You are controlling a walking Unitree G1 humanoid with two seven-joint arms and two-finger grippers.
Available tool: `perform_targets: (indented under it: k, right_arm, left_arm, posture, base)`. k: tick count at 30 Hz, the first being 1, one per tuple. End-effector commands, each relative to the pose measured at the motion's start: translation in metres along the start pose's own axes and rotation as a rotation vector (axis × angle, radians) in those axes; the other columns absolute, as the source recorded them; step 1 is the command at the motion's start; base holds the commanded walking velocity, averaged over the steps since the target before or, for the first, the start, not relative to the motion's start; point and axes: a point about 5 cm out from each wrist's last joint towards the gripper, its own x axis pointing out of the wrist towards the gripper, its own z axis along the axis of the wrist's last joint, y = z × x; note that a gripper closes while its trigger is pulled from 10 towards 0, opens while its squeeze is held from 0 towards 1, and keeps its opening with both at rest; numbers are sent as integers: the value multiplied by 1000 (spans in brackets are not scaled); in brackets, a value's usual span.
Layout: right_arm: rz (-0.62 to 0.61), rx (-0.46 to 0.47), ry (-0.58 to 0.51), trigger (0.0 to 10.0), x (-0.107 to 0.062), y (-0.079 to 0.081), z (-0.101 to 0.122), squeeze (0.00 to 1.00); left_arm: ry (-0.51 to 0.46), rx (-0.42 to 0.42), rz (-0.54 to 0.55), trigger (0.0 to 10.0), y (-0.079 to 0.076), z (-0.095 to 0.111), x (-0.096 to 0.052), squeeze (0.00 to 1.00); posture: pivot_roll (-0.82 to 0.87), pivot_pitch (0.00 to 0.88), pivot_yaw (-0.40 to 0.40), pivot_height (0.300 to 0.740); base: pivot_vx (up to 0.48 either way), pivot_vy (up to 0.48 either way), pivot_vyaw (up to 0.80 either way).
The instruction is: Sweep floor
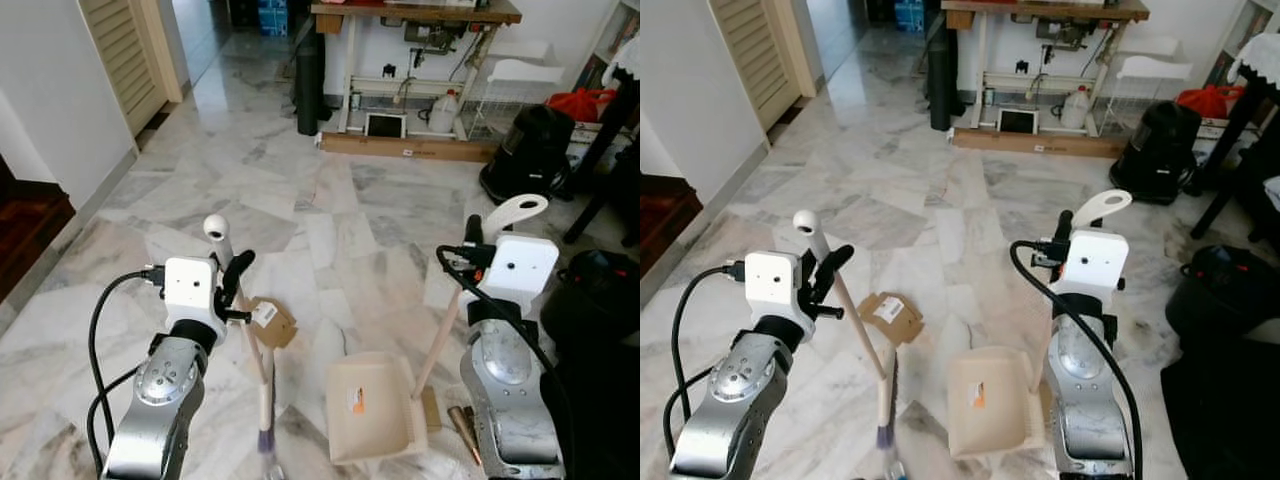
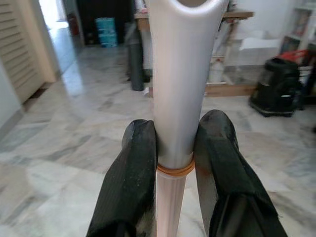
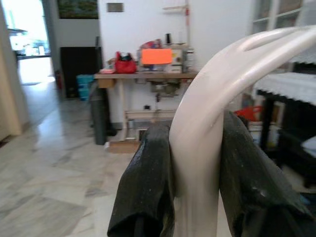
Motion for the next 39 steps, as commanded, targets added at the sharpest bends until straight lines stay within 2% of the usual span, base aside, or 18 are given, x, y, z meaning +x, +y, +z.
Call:
perform_targets:
  k: [1,14,25,39]
  right_arm:
    - [4,11,-71,10000,2,1,15,0]
    - [3,23,-52,10000,4,4,15,0]
    - [1,13,-46,10000,4,4,14,0]
    - [-30,5,-54,10000,3,1,15,0]
  left_arm:
    - [-54,4,-7,10000,-1,11,3,0]
    - [-51,2,-26,10000,-3,11,5,0]
    - [-50,-2,-44,10000,-5,12,6,0]
    - [-47,-3,-58,10000,-6,13,7,0]
  posture:
    - [-69,27,-3,740]
    - [-70,20,-1,740]
    - [-70,18,3,740]
    - [-71,19,9,740]
  base:
    - [0,289,0]
    - [0,285,0]
    - [0,285,-764]
    - [0,284,0]
